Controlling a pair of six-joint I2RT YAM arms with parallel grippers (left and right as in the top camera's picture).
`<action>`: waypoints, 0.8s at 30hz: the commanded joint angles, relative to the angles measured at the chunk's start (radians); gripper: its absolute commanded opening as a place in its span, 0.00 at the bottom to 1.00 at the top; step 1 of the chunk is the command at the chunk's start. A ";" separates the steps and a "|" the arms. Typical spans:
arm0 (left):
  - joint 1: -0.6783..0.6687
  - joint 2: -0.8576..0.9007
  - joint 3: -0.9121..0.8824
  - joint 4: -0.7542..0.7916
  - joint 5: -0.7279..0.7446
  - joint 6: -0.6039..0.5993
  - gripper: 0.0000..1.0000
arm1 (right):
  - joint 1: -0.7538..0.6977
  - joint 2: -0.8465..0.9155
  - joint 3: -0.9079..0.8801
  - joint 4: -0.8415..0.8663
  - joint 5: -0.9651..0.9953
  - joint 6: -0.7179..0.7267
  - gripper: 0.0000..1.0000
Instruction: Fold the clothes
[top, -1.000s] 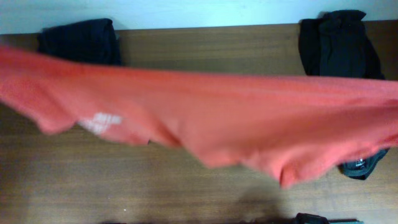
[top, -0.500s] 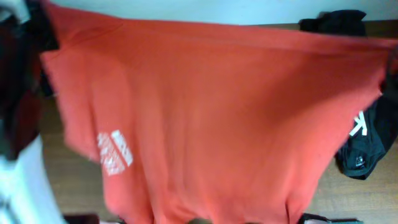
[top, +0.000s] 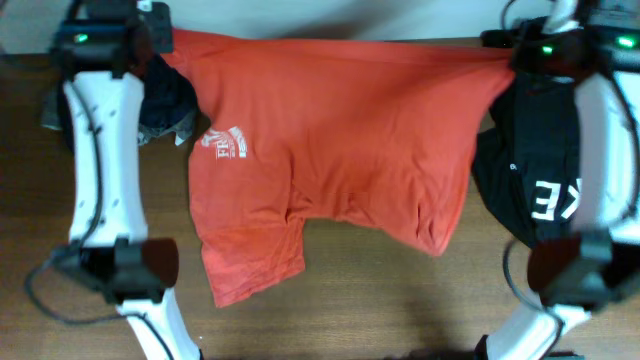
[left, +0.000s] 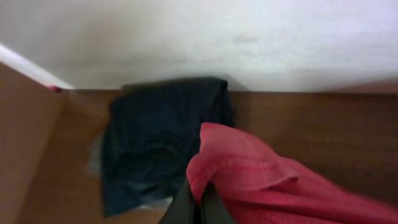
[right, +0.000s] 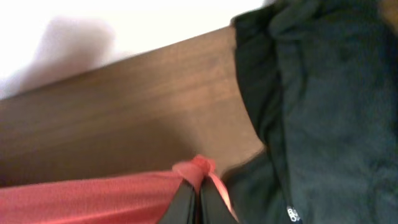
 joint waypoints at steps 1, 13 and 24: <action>0.015 0.119 0.005 0.061 -0.021 -0.017 0.01 | 0.013 0.139 0.001 0.099 0.044 -0.008 0.04; 0.015 0.317 0.005 0.232 0.009 -0.017 0.01 | 0.024 0.302 0.001 0.276 0.045 -0.008 0.04; 0.004 0.312 0.016 0.145 0.012 -0.017 0.01 | 0.021 0.267 0.002 0.133 -0.012 0.008 0.04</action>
